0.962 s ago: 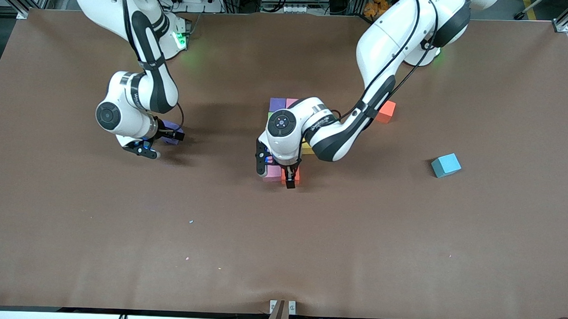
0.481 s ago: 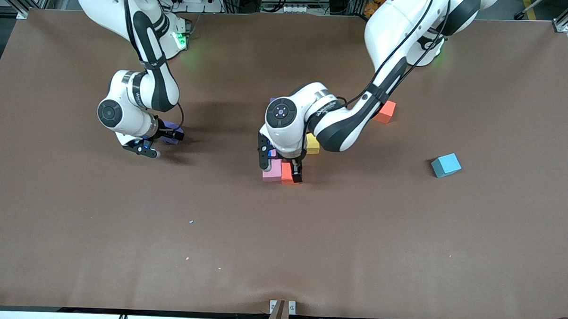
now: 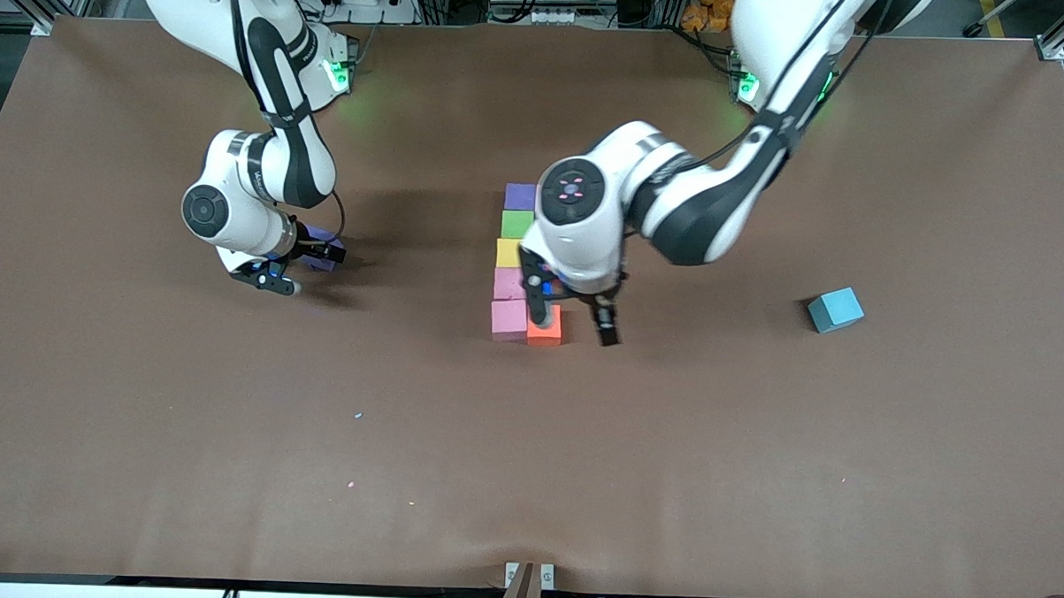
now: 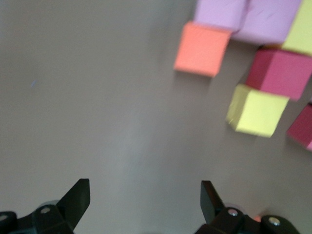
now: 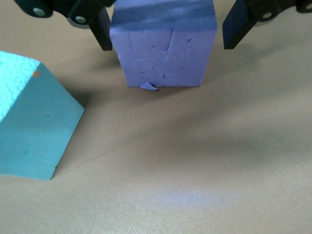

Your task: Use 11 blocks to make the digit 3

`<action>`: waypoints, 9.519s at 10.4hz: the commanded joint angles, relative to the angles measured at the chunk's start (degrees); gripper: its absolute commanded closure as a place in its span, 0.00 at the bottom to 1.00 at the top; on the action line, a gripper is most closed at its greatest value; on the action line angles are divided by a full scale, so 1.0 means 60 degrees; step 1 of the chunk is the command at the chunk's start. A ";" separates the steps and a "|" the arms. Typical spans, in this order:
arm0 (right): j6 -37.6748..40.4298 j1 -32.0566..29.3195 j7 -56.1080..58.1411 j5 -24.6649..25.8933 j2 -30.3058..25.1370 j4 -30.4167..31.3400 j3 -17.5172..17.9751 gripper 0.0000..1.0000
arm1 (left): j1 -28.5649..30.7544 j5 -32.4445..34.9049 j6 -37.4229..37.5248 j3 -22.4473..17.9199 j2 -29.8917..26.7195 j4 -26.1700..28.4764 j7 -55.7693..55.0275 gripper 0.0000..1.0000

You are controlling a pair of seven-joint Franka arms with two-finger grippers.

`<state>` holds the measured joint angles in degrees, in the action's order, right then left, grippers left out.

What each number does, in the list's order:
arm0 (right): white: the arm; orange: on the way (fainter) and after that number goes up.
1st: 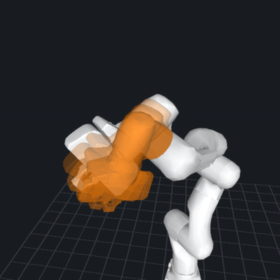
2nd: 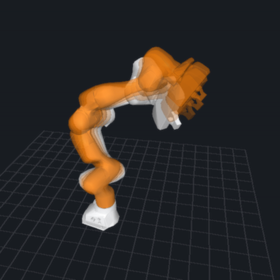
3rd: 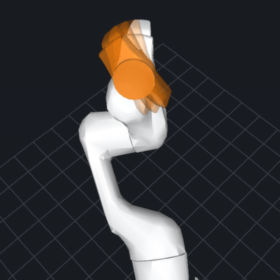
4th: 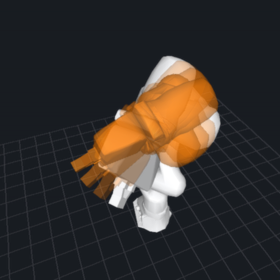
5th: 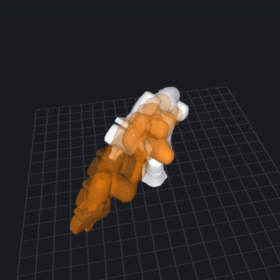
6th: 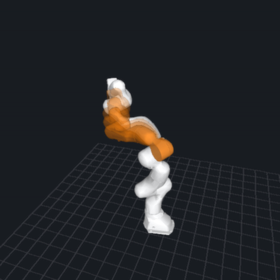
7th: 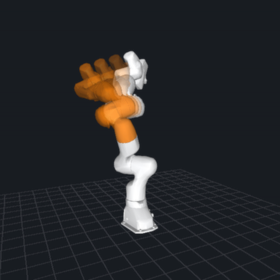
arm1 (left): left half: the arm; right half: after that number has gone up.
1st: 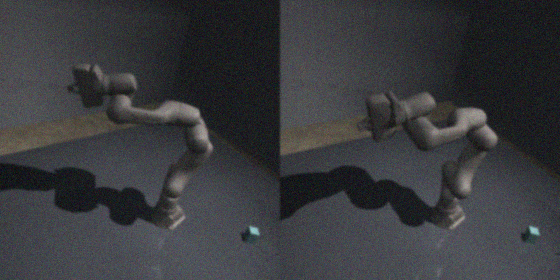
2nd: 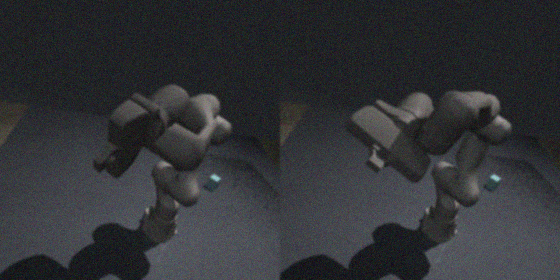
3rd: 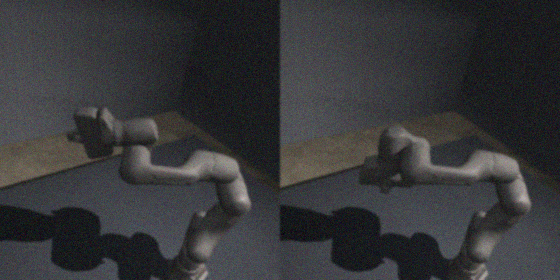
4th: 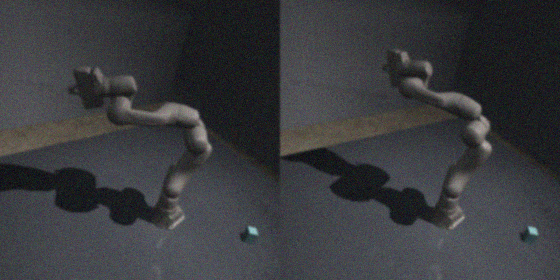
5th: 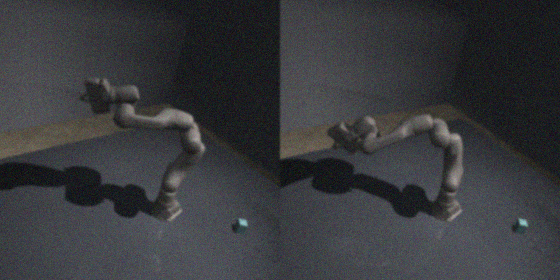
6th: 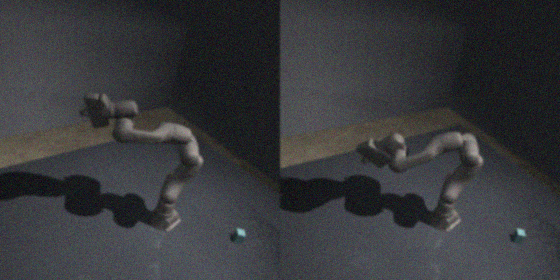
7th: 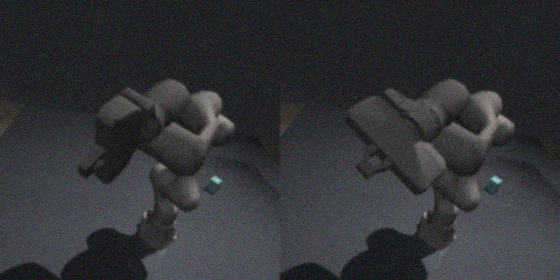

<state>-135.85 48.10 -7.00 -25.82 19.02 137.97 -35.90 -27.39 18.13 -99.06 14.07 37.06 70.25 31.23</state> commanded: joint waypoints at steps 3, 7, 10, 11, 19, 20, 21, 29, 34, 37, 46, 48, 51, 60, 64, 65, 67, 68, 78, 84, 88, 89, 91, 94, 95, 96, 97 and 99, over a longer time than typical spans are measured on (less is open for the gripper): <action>-0.0092 0.0040 -0.0108 0.0113 -0.0489 0.0384 0.0021 0.00 | 0.2305 -0.0063 0.0221 0.0029 -0.0492 0.0230 -0.0137 0.00; -0.0077 0.0040 -0.0108 0.0113 -0.0489 0.0384 0.0036 0.00 | 0.4034 0.0010 0.0221 -0.0132 -0.0830 0.0216 0.0024 0.00; -0.0034 0.0040 -0.0108 0.0113 -0.0460 0.0398 0.0079 0.00 | 0.4756 0.0039 0.0235 -0.0132 -0.0947 0.0230 0.0024 0.00; 0.0025 0.0040 -0.0108 0.0113 -0.0460 0.0384 0.0123 0.10 | 0.4756 0.0010 0.0235 -0.0176 -0.0947 0.0230 -0.0020 0.00; 0.2128 0.0025 -0.0893 0.0113 -0.0299 -0.1704 0.0138 1.00 | 0.6250 -0.1264 0.0250 -0.0088 -0.1327 0.0963 -0.3736 0.00; 0.2802 0.0055 -0.1566 0.0113 -0.0168 -0.2465 0.0211 1.00 | 0.6294 -0.1264 0.0366 -0.0089 -0.1502 0.0963 -0.4118 0.00; 0.3345 0.0041 -0.2226 0.0113 0.0036 -0.3183 0.0458 1.00 | 0.6454 -0.1264 0.0440 -0.0089 -0.1648 0.0977 -0.4470 0.00; 0.4141 0.0055 -0.9460 -0.0135 0.1939 -0.7608 0.2803 1.00 | 0.7259 -0.1264 0.0631 -0.0104 -0.2631 0.0743 -0.4869 0.00; 0.3661 0.0333 -1.3664 -0.1249 0.3536 -1.0231 0.3417 1.00 | 0.7525 -0.1163 0.0748 -0.0176 -0.2969 0.0787 -0.3893 0.00; 0.2285 0.0582 -1.5878 -0.1365 0.4298 -1.1141 0.3638 1.00 | 0.7525 -0.1059 0.0763 -0.0206 -0.2910 0.0831 -0.3770 0.00; 0.0890 0.0597 -1.8828 -0.1381 0.6892 -1.3166 0.4167 1.00 | 0.7451 -0.1174 0.1157 -0.0030 -0.3317 0.0845 -0.3972 0.00; 0.0758 0.0612 -1.8829 -0.1381 0.7010 -1.3166 0.4181 1.00 | 0.7466 -0.2328 0.1596 -0.0015 -0.3844 0.0860 -0.5125 0.00; 0.0671 0.0597 -1.8829 -0.1366 0.7113 -1.3166 0.4152 1.00 | 0.7407 -0.2553 0.2037 0.0612 -0.4577 0.1078 -0.7280 0.00; 0.0538 0.0465 -1.8580 -0.1220 0.7288 -1.3151 0.4108 1.00 | 0.7408 -0.2553 0.1788 0.0893 -0.5092 0.1592 -0.7855 0.00; 0.0377 0.0495 -1.8551 -0.0913 0.7362 -1.3078 0.4137 0.84 | 0.7408 -0.2553 0.1730 0.0966 -0.5151 0.1724 -0.7886 0.00; 0.0377 0.0509 -1.8435 -0.0709 0.7348 -1.3078 0.4137 0.16 | 0.7408 -0.2553 0.1729 0.0966 -0.5151 0.1724 -0.7886 0.00; 0.0449 0.0597 -1.8360 -0.0037 0.7202 -1.3063 0.4152 0.00 | 0.7422 -0.2553 0.1729 0.0966 -0.5166 0.1724 -0.7886 0.00; 0.0494 0.0597 -1.8346 0.0068 0.6984 -1.3049 0.4152 0.00 | 0.7408 -0.2553 0.1744 0.0966 -0.5166 0.1724 -0.7901 0.00; 0.2631 -0.0688 -1.3947 0.0696 0.3631 -1.0402 0.4370 0.00 | 0.7480 -0.2553 0.2037 0.1025 -0.5458 0.1666 -0.7682 0.00; 0.4887 -0.4564 -0.7384 0.2541 0.1756 -0.9491 0.5508 0.00 | 0.7161 -0.2568 0.2052 0.0880 -0.5443 0.1797 -0.7520 0.00; 0.5356 -0.6504 -0.2845 0.3336 0.0334 -0.8510 0.6100 0.00 | 0.5579 -0.2655 0.1950 -0.0789 -0.5765 0.2235 -0.7186 0.00; 0.5502 -0.6768 -0.1615 0.3351 -0.0060 -0.8276 0.6100 0.00 | 0.5243 -0.2917 0.1775 -0.1256 -0.5940 0.2512 -0.6966 0.00; 0.5665 -0.7237 0.0322 0.3409 -0.0939 -0.7720 0.6042 0.00 | 0.5152 -0.3242 0.1350 -0.1480 -0.6409 0.3259 -0.6818 0.00; 0.5737 -0.7868 0.2463 0.3759 -0.2491 -0.6665 0.5868 0.00 | 0.5152 -0.3110 0.1407 -0.1495 -0.6338 0.3204 -0.6817 0.00; 0.5941 -0.7899 0.3398 0.3775 -0.2859 -0.6561 0.5460 0.00 | 0.5181 -0.3081 0.1407 -0.1480 -0.6323 0.3146 -0.6861 0.00; 0.6248 -0.7884 0.4321 0.3776 -0.3152 -0.6574 0.4963 0.00 | 0.5210 -0.3081 0.1422 -0.1466 -0.6323 0.3131 -0.6861 0.00; 0.6280 -0.7797 0.5026 0.3776 -0.3431 -0.6574 0.4436 0.00 | 0.5254 -0.3095 0.1422 -0.1480 -0.6308 0.3058 -0.6846 0.00; 0.6425 -0.7811 0.5400 0.3776 -0.3856 -0.6632 0.3962 0.00 | 0.5240 -0.3066 0.1422 -0.1480 -0.6191 0.2984 -0.6861 0.00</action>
<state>-97.43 1.21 24.20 -4.03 -0.79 95.97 -11.67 4.18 0.04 -90.01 5.57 0.30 87.88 -10.76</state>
